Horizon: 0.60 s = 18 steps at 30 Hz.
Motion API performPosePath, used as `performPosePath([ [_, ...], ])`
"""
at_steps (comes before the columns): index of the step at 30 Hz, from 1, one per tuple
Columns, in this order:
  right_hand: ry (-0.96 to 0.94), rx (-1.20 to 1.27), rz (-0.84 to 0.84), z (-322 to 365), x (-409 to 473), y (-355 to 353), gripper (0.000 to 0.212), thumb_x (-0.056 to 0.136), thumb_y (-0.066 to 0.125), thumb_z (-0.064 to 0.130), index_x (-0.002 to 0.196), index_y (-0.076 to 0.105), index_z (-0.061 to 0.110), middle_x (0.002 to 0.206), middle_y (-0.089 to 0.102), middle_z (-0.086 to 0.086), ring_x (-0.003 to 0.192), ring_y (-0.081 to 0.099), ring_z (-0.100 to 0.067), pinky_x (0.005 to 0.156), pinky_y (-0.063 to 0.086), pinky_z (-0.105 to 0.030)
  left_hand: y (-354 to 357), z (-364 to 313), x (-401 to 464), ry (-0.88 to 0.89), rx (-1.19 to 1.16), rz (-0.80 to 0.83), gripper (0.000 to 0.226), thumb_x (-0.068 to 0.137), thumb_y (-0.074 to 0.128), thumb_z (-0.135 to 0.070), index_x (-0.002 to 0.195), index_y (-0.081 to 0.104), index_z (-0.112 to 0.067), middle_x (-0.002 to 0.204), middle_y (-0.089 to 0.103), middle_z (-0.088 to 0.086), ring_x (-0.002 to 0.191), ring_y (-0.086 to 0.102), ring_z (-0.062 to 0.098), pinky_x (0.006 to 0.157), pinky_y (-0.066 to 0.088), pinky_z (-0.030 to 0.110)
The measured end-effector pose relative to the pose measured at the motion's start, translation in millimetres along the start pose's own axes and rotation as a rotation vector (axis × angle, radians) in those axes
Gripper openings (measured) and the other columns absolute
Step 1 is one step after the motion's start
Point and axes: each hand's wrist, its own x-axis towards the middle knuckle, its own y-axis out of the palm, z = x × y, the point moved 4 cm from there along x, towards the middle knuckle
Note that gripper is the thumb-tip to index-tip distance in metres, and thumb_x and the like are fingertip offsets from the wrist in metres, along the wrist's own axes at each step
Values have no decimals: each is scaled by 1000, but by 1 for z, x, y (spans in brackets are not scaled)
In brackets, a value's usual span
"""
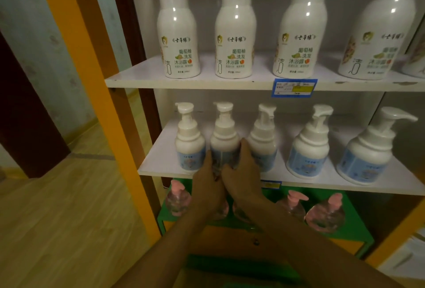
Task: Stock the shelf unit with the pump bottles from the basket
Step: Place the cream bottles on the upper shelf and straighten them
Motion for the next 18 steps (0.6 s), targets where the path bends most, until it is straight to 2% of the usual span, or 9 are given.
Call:
performPosePath([
  [4,36,-21,22,-3,7,-1,81,86,53,-2,152,12,21,157,24,-3,143,25,-25,115,28,-42,5,3,6,-27,-7,15,66,92,55,-11,148,21,-11,138,52,6,118,51,14,80,34,7],
  [7,55,-50,32,-6,14,-3,77,83,53,-5,150,22,17,153,33,-6,140,32,-26,113,32,-39,7,5,9,-42,-26,9,67,89,57,-6,147,24,-12,134,55,6,119,53,17,80,35,4],
  [11,11,-47,21,-9,13,-7,67,84,64,5,143,35,16,143,47,-5,131,44,-22,107,40,-34,8,5,9,-35,-33,23,64,85,55,1,144,32,-12,119,58,-5,104,54,6,69,37,-6],
  [13,-20,-40,17,-8,10,-11,60,84,66,7,138,41,16,137,51,-4,124,48,-19,100,40,-18,9,4,9,-28,-40,39,63,83,54,3,142,36,-13,119,58,-5,106,54,6,74,38,-2],
  [15,-53,-33,-2,-7,7,-17,44,86,63,7,126,48,19,124,54,-3,110,50,-12,81,34,6,9,4,9,-24,-42,50,62,82,53,4,140,37,-13,126,58,0,112,54,9,85,40,10],
  [16,-68,-22,-11,-8,6,-19,39,88,60,5,121,49,22,118,53,-2,105,48,-9,72,31,11,9,4,8,-22,-46,52,62,82,51,6,139,38,-12,128,58,3,116,54,13,89,41,15],
  [18,-86,-17,-11,-9,4,-22,39,91,54,2,124,49,23,119,53,-3,108,47,-9,68,28,13,9,2,6,-10,-57,55,60,81,48,9,137,40,-11,130,57,7,120,53,18,93,41,20],
])
